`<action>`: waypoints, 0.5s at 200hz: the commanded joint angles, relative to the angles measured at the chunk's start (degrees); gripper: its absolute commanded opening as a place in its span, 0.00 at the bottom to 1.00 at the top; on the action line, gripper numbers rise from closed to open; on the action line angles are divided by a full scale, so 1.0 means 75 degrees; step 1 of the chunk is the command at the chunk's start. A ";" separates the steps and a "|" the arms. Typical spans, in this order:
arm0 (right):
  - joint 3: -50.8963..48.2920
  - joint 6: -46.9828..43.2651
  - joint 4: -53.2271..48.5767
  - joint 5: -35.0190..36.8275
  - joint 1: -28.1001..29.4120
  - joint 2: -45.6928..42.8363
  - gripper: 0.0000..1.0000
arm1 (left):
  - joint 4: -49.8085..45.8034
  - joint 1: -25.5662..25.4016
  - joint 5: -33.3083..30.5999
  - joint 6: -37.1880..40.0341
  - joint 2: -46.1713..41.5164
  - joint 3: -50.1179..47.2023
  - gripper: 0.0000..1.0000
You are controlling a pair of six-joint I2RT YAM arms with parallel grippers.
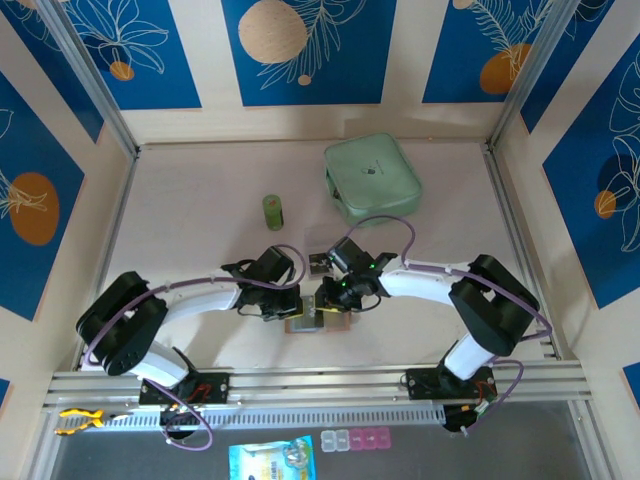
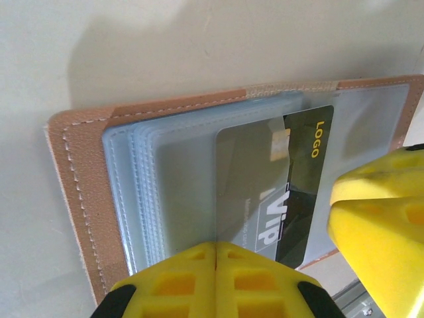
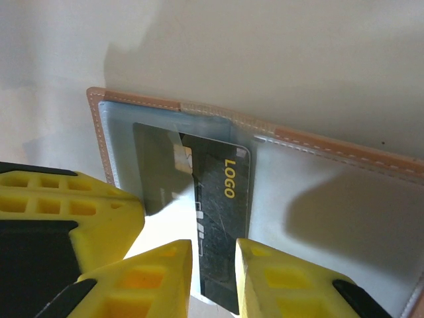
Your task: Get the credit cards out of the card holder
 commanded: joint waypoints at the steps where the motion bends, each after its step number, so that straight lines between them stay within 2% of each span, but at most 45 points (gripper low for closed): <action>1: -0.0156 0.0022 0.0061 -0.0241 -0.0045 0.0127 0.26 | -0.0213 -0.0043 -0.0134 -0.0015 0.0052 -0.0063 0.00; 100: -0.0250 0.0219 0.0514 -0.0752 -0.0091 0.0224 0.26 | -0.0221 -0.0037 -0.0190 -0.0096 0.0074 -0.0212 0.00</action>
